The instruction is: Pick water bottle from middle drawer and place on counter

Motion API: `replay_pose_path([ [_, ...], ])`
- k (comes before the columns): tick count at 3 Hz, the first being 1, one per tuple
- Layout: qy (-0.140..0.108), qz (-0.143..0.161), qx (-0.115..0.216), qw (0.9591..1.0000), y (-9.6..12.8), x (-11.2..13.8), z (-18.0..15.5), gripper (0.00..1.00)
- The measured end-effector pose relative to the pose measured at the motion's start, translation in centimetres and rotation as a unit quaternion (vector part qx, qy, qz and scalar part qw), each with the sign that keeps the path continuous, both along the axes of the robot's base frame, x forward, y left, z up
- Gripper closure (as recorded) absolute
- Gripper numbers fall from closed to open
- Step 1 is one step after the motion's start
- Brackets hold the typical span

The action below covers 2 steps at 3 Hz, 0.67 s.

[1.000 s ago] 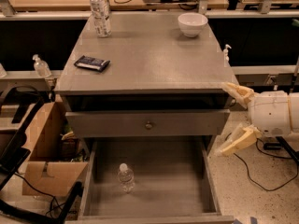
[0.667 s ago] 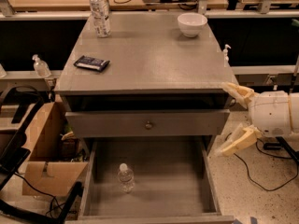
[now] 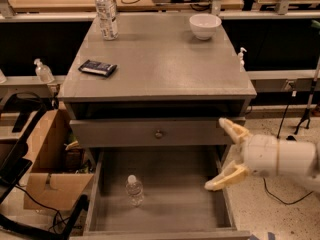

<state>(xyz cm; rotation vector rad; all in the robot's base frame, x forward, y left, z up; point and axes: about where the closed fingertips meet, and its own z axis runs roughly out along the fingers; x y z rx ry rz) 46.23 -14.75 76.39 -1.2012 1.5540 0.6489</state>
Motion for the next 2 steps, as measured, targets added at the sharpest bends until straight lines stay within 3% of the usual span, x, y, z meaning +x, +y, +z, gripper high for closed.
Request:
replay_pose_path([
  [1, 0.012, 0.014, 0.071, 0.9973, 4.7, -0.3, -8.3, 0.0],
  [2, 0.022, 0.026, 0.096, 0.9948, 7.4, -0.1, -12.1, 0.0],
])
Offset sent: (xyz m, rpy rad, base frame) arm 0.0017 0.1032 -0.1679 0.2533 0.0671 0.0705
